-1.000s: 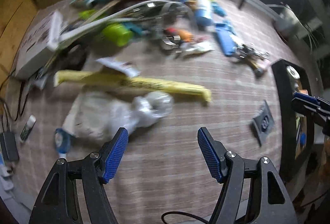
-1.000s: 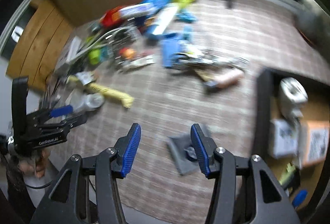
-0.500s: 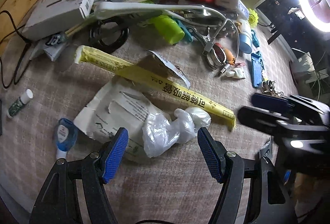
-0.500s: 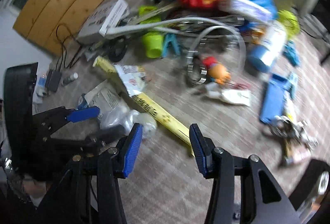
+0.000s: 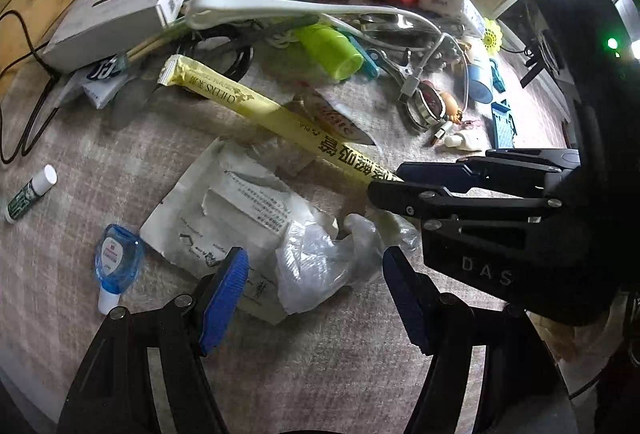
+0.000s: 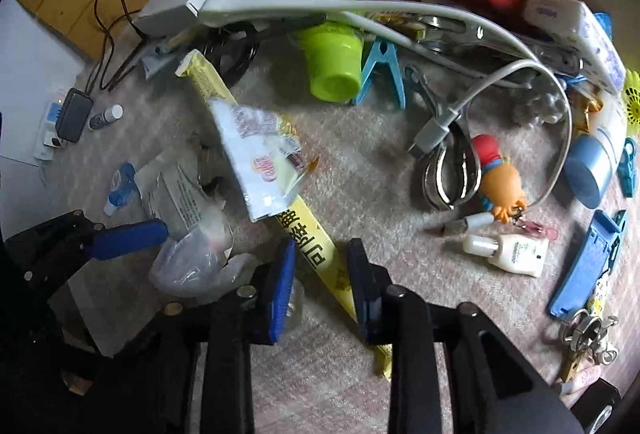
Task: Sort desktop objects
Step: 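Move both tools back to the pile over the yellow strip and white bag, then grasp the yellow strip packet with the right tool while left tool grasps the white plastic bag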
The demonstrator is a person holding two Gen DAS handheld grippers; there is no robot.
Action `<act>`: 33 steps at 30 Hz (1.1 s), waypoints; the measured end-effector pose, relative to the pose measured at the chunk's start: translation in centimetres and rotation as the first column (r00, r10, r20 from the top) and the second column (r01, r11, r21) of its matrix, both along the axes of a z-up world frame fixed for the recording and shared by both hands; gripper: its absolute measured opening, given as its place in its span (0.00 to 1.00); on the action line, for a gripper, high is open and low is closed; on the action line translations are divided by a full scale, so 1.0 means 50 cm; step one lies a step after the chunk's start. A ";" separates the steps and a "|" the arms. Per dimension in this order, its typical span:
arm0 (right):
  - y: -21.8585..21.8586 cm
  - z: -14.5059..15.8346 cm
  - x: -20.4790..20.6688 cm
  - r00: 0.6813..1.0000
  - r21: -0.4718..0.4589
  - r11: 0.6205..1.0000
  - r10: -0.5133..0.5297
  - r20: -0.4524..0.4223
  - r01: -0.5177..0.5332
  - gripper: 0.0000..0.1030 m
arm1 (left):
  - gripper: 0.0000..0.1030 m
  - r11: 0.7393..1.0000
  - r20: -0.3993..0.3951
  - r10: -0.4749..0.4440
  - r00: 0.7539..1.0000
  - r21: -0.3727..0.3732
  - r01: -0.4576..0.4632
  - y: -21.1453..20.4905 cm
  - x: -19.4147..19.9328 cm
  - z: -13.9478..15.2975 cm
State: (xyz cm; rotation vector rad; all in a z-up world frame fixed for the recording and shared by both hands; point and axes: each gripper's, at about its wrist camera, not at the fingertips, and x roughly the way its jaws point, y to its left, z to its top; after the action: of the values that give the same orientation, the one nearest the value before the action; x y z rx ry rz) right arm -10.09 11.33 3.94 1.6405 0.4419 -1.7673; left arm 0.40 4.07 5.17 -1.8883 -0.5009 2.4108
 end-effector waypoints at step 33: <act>0.358 0.045 0.130 0.893 -0.175 0.877 -0.427 0.145 0.448 0.14 | 0.25 0.962 -0.022 -0.240 0.970 -0.138 0.235 0.146 0.010 0.009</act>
State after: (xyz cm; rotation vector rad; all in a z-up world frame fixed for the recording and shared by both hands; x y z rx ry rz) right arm -3.58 29.24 6.19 1.7652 -0.1771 -1.9578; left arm 0.88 11.38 5.64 -1.8252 -0.1022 2.3695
